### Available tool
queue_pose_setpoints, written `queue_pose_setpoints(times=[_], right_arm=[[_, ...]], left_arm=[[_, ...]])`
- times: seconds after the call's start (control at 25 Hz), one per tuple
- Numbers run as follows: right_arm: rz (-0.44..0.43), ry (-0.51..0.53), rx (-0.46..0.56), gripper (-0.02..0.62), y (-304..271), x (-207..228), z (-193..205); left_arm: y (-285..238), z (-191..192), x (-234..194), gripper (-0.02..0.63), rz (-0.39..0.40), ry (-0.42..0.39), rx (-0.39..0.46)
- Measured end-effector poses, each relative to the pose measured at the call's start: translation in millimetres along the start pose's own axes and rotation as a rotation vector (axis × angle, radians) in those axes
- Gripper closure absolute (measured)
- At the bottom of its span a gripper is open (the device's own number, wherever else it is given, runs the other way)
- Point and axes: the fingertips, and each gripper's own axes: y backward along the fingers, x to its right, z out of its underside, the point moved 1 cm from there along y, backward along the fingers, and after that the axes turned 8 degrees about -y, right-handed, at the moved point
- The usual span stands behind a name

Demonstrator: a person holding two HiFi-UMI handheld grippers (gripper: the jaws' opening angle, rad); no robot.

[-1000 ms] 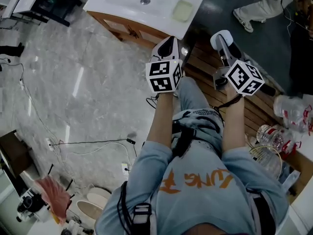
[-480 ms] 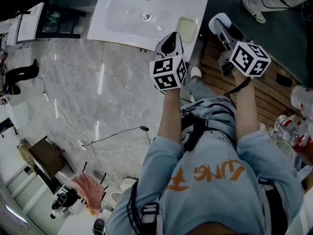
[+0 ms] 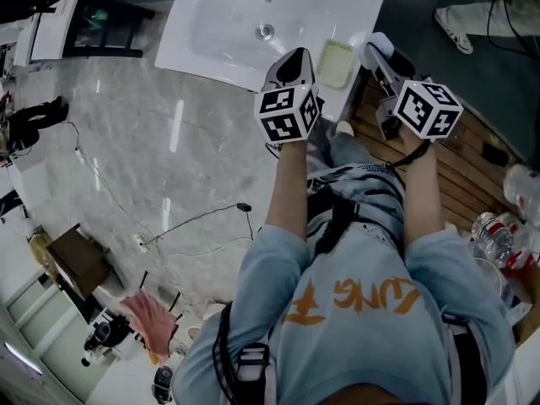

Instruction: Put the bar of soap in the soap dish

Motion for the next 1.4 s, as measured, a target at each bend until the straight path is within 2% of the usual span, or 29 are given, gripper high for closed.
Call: queue_pose_setpoints(times=[0.12,0.2,0.32,0.52,0.64,0.88,1.16,1.4], right_arm=[[-0.020,-0.022,-0.072,0.456,-8.9,8.5,13.3],[-0.012,-0.027,-0.083,0.456,-18.6,14.7,15.7],[0.004,-0.029,-0.116,0.456,-25.2,17.4,34.2],[0.014,-0.021,-0.241,0.456,-41.9,14.1,66.6],[0.014,0.022,-0.332,0.456,-54.0,0.7,88.0],[0.051,0.032,-0.382,0.456,-76.9,0.4,100.2],[0.170,0.076,-0.521,0.456,-91.4,20.4,123.3],[0.156,0.085,-0.550,0.449,-95.0,23.9,128.2]], left_arm=[[-11.7,-5.9,-4.5,0.581,0.023,-0.007,0.003],[-21.5,-4.9,-3.9,0.581,0.050,-0.027,-0.001],[-26.0,15.8,-4.4,0.581,0.085,-0.037,-0.039],[-29.3,21.7,-19.1,0.581,0.094,-0.030,-0.044],[-28.3,26.1,-29.2,0.581,0.106,-0.015,-0.057],[-36.2,30.9,-41.1,0.581,0.130,-0.004,-0.075],[-49.8,33.2,-59.7,0.581,0.150,-0.003,-0.096],[-57.7,36.9,-57.4,0.581,0.182,-0.013,-0.113]])
